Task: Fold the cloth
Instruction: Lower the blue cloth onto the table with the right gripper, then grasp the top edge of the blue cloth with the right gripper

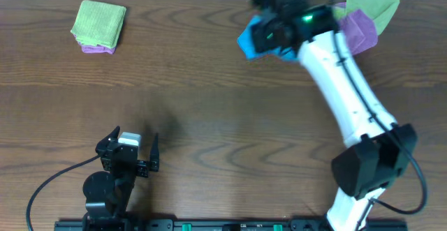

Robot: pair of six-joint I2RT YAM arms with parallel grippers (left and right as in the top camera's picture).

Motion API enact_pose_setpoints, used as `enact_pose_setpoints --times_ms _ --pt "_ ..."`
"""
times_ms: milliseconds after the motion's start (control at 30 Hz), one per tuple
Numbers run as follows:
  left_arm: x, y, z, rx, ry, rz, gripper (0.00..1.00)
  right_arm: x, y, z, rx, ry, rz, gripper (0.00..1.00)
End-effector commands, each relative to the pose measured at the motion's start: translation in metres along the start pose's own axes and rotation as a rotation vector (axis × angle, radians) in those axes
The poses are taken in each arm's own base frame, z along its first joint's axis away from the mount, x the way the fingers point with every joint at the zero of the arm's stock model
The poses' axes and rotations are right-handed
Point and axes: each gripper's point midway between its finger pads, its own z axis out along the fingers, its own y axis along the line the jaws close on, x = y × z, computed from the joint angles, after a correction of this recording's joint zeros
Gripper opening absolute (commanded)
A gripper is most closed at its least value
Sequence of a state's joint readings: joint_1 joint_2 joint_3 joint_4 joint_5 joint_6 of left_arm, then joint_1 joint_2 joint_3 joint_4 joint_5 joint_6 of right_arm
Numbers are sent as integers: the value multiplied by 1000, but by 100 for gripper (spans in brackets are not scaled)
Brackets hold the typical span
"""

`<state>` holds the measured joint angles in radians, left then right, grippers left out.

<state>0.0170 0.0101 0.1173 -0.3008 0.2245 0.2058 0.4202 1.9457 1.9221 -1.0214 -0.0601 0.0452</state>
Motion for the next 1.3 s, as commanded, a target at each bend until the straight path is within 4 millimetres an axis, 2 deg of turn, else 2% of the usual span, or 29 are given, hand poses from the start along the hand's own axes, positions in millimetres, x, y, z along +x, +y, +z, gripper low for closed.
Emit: enact_pose_setpoints --times_ms 0,100,200,300,400,467,500,533,567,600,667,700,867,1033,1100,1200,1267 --pt "11 2 3 -11 24 -13 95 20 76 -8 -146 60 -85 1" --pt "11 2 3 -11 23 -12 96 45 125 -13 -208 122 -179 1" --pt "11 2 3 -11 23 -12 96 75 179 -23 -305 175 -354 1" --pt "11 2 3 -11 24 -13 96 88 195 -26 -290 191 -427 1" --pt "11 2 3 -11 24 -13 95 84 184 -22 -212 177 -437 1" --pt "11 2 3 -11 24 -13 95 77 166 -19 -161 171 -413 1" --pt "11 2 3 -11 24 -13 95 74 156 -17 -147 172 -394 8" --pt "11 2 3 -11 24 -13 95 71 148 -16 -138 173 -375 40" --pt "11 2 3 -11 24 -13 95 68 137 -15 -126 176 -353 59" --pt "11 2 3 -11 24 -13 95 65 124 -14 -113 179 -326 61" --pt "11 2 3 -11 24 -13 96 59 101 -11 -90 180 -278 77" --pt "11 2 3 -11 24 -13 95 57 93 -10 -86 181 -259 79" --pt "11 2 3 -11 24 -13 95 62 63 0 -62 214 -195 65" --pt "11 2 3 -11 24 -13 95 104 66 28 -124 340 -198 56" --pt "11 2 3 -11 24 -13 95 120 64 42 -122 369 -196 56" --pt "11 2 3 -11 23 -12 96 130 61 58 -121 366 -194 56" --pt "11 2 3 -11 24 -13 95 128 62 70 -123 334 -196 57"
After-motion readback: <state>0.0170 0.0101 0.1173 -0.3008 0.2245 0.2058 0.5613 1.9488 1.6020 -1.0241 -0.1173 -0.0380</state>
